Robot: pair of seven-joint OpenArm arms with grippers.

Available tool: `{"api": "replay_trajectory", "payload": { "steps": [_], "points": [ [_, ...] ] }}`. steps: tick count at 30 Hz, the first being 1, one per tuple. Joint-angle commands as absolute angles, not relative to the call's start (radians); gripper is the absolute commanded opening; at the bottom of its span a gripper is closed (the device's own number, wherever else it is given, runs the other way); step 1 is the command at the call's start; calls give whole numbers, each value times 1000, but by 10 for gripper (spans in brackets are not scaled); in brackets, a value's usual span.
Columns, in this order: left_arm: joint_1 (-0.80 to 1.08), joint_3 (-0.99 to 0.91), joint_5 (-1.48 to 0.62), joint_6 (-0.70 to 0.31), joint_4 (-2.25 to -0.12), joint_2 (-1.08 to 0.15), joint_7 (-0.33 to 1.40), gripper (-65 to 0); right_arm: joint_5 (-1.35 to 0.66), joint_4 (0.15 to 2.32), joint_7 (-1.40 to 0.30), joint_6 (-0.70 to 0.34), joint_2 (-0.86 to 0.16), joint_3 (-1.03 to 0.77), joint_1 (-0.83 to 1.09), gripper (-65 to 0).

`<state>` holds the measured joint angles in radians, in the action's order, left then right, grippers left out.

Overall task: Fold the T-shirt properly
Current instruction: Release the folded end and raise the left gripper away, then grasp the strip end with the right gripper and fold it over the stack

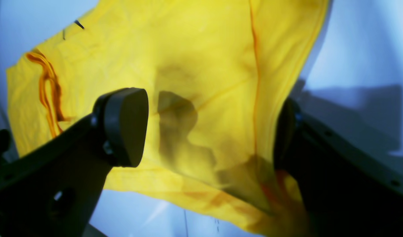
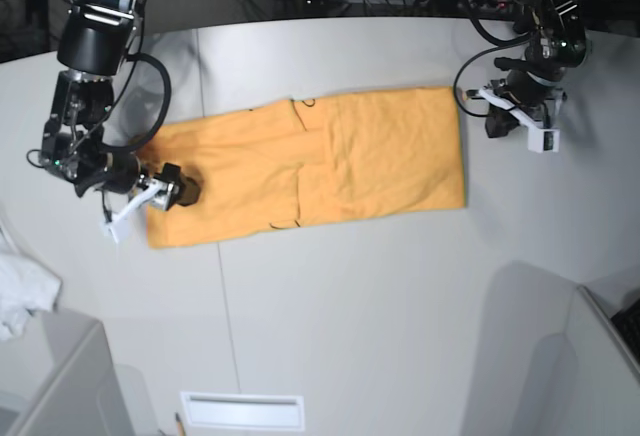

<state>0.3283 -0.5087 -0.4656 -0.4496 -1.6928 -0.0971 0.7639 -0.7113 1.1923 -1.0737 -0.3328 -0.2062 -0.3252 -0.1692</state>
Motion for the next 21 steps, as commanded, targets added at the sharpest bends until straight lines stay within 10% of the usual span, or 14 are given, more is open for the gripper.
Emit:
{"api": "replay_trajectory", "payload": {
  "steps": [1, 7, 21],
  "points": [
    [329, -492, -458, -455, -1692, -104, 734, -650, -659, 1162, -1107, -320, -214, -323, -168, -191],
    [285, -417, -430, -455, -1626, -105, 733, -650, -657, 1070, -1029, -320, -217, -323, -173, -650],
    [-8, -128, -430, -349, -1466, -110, 737, -650, -654, 1129, -972, -312, -294, -317, -259, -650]
  ]
}}
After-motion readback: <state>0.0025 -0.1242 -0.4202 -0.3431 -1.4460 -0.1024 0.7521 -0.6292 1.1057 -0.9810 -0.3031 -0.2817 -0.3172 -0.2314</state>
